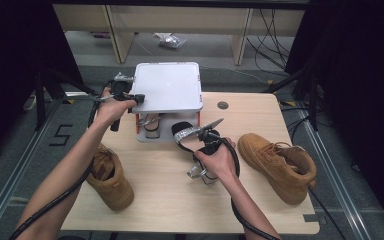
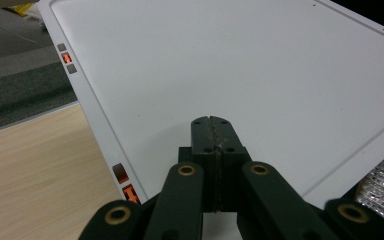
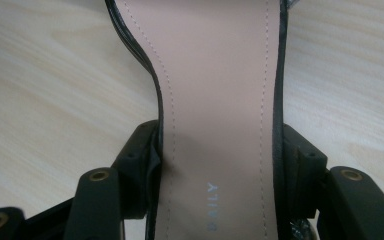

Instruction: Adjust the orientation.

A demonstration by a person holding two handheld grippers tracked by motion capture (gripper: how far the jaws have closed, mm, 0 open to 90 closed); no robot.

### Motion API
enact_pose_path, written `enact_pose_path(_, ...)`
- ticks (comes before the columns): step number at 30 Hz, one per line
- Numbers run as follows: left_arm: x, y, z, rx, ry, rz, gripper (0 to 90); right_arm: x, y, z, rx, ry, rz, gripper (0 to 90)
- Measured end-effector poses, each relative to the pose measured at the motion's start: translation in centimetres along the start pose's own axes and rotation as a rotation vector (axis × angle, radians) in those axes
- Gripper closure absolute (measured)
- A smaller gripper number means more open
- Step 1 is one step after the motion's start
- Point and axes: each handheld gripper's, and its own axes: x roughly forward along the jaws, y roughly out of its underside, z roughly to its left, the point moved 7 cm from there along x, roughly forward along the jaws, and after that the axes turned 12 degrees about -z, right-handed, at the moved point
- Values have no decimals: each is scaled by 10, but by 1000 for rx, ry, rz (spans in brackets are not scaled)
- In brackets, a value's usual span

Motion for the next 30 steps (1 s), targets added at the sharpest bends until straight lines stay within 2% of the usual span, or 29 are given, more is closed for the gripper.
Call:
enact_pose_path(2,0,0,0,0,1,1,894,4,-4,0,-25,-4,4,435)
enact_pose_path(4,0,0,0,-1,2,0,894,7,-7,4,9,5,4,435)
enact_pose_path(6,0,0,0,0,3,0,894,12,-10,4,-7,0,-1,435)
enact_pose_path(8,0,0,0,1,3,1,894,16,-13,7,9,-6,-4,435)
enact_pose_path(10,0,0,1,-1,3,0,895,19,-17,9,-7,-6,-1,435)
enact_pose_path(18,-1,0,1,1,5,0,895,36,-25,19,15,-17,-7,435)
enact_pose_path(19,-1,0,1,1,5,0,895,39,-25,18,9,-16,-21,435)
enact_pose_path(23,-1,0,1,-4,6,-2,895,42,-28,19,0,-7,-19,434)
enact_pose_path(24,-1,0,1,-4,6,-2,894,44,-28,20,22,7,-26,434)
enact_pose_path(25,-1,0,1,-4,6,-3,894,45,-28,19,21,15,-22,434)
enact_pose_path(26,-1,0,1,-3,6,-2,895,46,-30,18,3,13,-25,434)
enact_pose_path(28,-1,0,1,-1,5,-1,894,47,-30,19,21,7,-19,434)
enact_pose_path(30,-1,0,1,-2,6,-1,894,47,-29,20,76,31,2,434)
